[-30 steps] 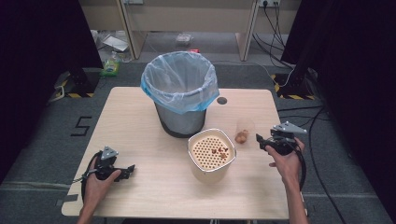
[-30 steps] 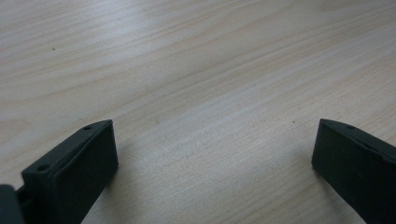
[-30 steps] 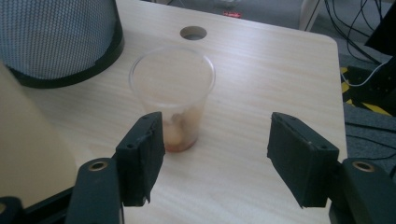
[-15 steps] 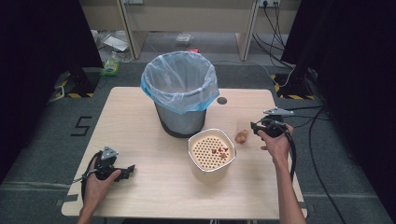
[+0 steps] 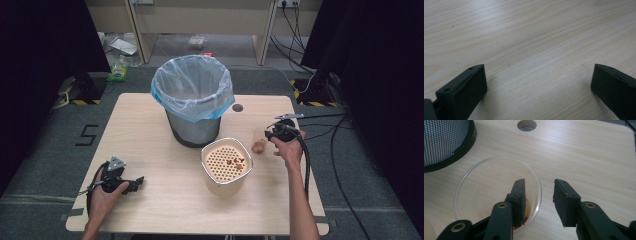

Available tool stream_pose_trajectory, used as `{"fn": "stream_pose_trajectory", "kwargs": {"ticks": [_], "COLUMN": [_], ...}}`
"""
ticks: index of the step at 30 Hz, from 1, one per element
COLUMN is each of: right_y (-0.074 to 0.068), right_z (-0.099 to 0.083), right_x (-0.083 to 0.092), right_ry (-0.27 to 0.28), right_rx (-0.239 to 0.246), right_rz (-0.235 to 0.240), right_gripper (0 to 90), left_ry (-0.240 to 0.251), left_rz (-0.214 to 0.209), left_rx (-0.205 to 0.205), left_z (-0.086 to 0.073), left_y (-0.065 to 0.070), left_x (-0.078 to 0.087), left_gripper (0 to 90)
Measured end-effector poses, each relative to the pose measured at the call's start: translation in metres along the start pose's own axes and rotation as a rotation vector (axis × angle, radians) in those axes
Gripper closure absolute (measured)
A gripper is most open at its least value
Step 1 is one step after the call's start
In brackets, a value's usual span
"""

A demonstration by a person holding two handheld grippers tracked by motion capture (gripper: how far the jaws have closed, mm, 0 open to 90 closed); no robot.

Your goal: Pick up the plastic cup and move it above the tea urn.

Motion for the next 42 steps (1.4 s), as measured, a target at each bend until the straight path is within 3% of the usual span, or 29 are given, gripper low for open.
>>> {"fn": "stream_pose_trajectory", "kwargs": {"ticks": [7,10,14,22,30,38,42], "right_y": [-0.002,-0.006,-0.01,-0.013,-0.017,-0.03,-0.036], "right_z": [-0.003,-0.004,-0.001,0.002,0.007,0.007,0.003], "right_x": [-0.01,-0.008,0.0,0.012,0.031,0.055,0.062], "right_ry": [-0.025,0.004,0.053,0.102,0.185,0.278,0.294], "right_rx": [0.026,0.03,0.087,0.126,0.151,0.198,0.221], "right_rz": [0.006,0.016,-0.004,-0.045,-0.066,-0.079,-0.098], "right_gripper": [76.9,80.9,86.8,87.0,87.0,86.9,86.9], "left_ry": [0.0,0.0,0.001,0.001,0.0,0.0,0.0], "left_rz": [0.0,0.0,0.0,0.0,0.0,0.0,0.0], "left_rx": [0.0,0.0,0.0,0.0,0.0,0.0,0.0], "left_z": [0.0,0.0,0.0,0.0,0.0,0.0,0.0], "left_y": [0.0,0.0,0.0,0.0,0.0,0.0,0.0], "left_x": [0.0,0.0,0.0,0.0,0.0,0.0,0.0], "left_gripper": [0.0,0.0,0.0,0.0,0.0,0.0,0.0]}}
Point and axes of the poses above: each handheld gripper's, and its own axes: x roughly backward along the jaws, z roughly out of its top, y roughly to its right, the point moved 5 cm from there along -x, roughly forward along the jaws, and after that the axes turned 8 degrees about -y, right-handed, at the moved point
